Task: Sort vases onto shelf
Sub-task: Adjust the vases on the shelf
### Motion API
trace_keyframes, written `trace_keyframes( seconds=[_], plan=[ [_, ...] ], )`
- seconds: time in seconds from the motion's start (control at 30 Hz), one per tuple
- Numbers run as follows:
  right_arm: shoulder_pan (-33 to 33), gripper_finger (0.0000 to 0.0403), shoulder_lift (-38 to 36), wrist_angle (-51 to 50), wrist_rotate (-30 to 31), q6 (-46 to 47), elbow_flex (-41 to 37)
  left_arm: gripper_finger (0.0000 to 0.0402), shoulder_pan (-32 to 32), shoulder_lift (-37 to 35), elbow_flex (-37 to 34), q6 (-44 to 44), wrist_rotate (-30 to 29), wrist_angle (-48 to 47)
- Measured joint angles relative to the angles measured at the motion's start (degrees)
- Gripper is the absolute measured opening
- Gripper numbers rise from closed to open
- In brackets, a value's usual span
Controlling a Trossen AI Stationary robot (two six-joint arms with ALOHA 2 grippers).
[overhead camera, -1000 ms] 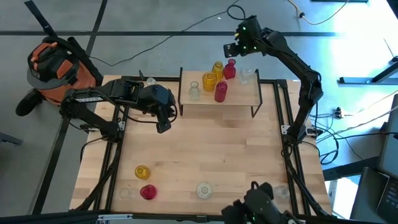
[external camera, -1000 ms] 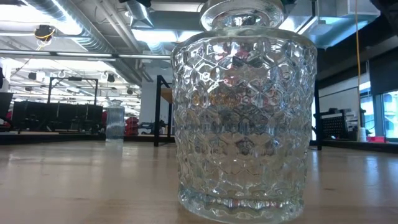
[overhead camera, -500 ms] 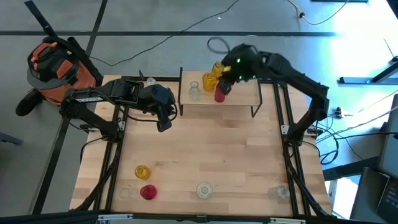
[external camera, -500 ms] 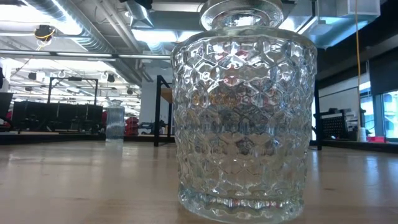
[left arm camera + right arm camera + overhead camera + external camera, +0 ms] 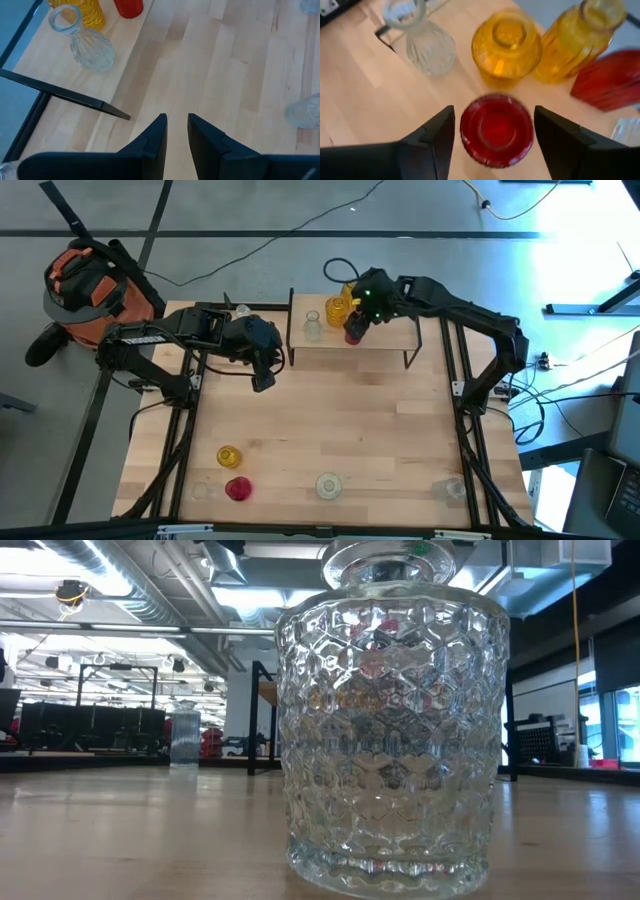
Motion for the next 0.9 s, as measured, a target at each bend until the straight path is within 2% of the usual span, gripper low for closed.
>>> trace_keyframes(
  seconds=[0.17, 0.3, 0.43, 0.9],
  plan=[
    [-0.3, 0.0183, -0.3, 1.0, -1.4, 1.9, -2.0, 0.0069, 0.0, 0.0, 0.0, 0.0, 0.0, -0.2],
    [-0.2, 0.0146, -0.4, 1.2, -0.8, 1.9, -2.1, 0.0069, 0.0, 0.0, 0.0, 0.0, 0.1, -0.2],
    [-0.1, 0.0125, -0.6, 0.3, 1.2, 2.0, -2.1, 0.0069, 0.0, 0.0, 0.0, 0.0, 0.1, -0.2],
    [-1.9, 0.0126, -0.5, -3.2, 7.9, 8.1, -2.2, 0.0069, 0.0, 0.0, 0.0, 0.0, 0.1, -0.2]
  ],
)
